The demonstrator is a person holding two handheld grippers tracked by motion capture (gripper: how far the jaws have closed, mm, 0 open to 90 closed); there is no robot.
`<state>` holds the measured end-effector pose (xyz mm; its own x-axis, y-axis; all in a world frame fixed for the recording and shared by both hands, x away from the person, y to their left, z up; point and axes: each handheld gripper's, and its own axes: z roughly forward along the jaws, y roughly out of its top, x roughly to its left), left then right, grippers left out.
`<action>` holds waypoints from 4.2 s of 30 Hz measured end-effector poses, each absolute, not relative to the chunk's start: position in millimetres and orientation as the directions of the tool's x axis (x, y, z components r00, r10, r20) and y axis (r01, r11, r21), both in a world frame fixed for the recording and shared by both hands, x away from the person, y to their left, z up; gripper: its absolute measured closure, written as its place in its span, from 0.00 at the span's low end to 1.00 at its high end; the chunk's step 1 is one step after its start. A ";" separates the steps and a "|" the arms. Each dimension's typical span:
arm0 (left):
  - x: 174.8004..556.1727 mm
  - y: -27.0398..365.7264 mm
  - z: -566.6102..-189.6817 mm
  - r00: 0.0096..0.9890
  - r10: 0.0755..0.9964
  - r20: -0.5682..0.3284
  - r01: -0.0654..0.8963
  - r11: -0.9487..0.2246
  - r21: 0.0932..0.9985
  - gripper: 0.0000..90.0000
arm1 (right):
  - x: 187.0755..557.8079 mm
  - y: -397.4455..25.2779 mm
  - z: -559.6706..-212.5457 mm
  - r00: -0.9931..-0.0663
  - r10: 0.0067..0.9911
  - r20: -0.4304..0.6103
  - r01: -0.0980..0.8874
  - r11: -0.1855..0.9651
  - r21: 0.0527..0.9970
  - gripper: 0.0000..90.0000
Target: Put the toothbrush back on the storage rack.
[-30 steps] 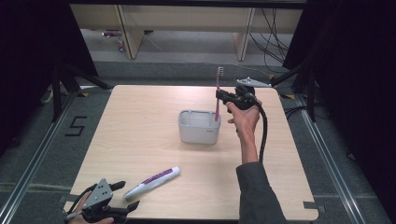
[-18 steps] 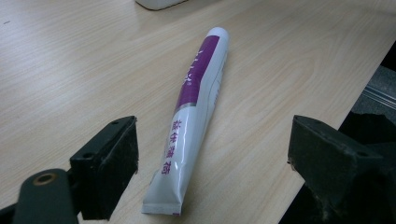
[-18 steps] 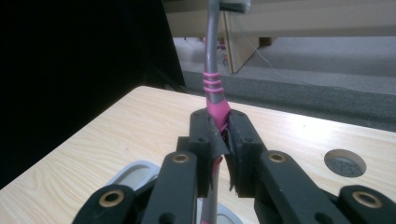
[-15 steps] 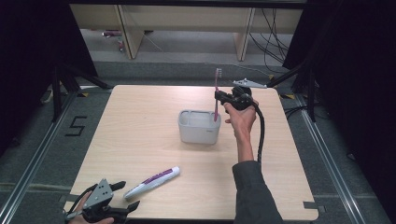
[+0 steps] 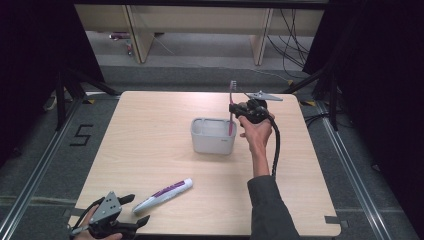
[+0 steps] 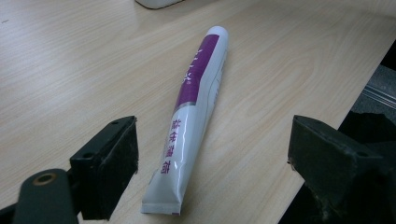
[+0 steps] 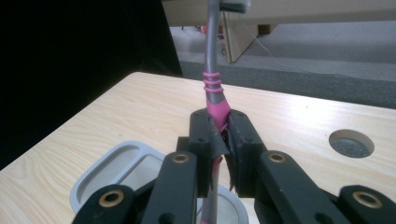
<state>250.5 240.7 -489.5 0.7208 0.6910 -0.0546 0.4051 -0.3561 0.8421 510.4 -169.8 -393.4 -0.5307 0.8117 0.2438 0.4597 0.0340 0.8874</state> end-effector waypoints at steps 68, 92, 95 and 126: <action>251.0 239.8 -490.9 0.723 0.689 -0.052 0.410 -0.367 0.835 0.17 | 480.8 -185.1 -410.0 -0.508 0.831 0.224 0.496 0.070 0.866 0.37; 251.6 239.7 -492.2 0.715 0.697 -0.049 0.413 -0.366 0.834 0.17 | 410.2 -220.5 -407.1 -0.570 0.804 0.171 0.501 0.175 0.847 0.35; 251.9 240.1 -492.2 0.713 0.699 -0.048 0.415 -0.366 0.833 0.17 | 407.8 -222.1 -408.8 -0.582 0.798 0.156 0.489 0.190 0.851 0.35; 251.9 241.3 -491.1 0.714 0.699 -0.049 0.411 -0.361 0.837 0.17 | 353.7 -236.2 -420.7 -0.575 0.805 0.144 0.499 0.206 0.841 0.33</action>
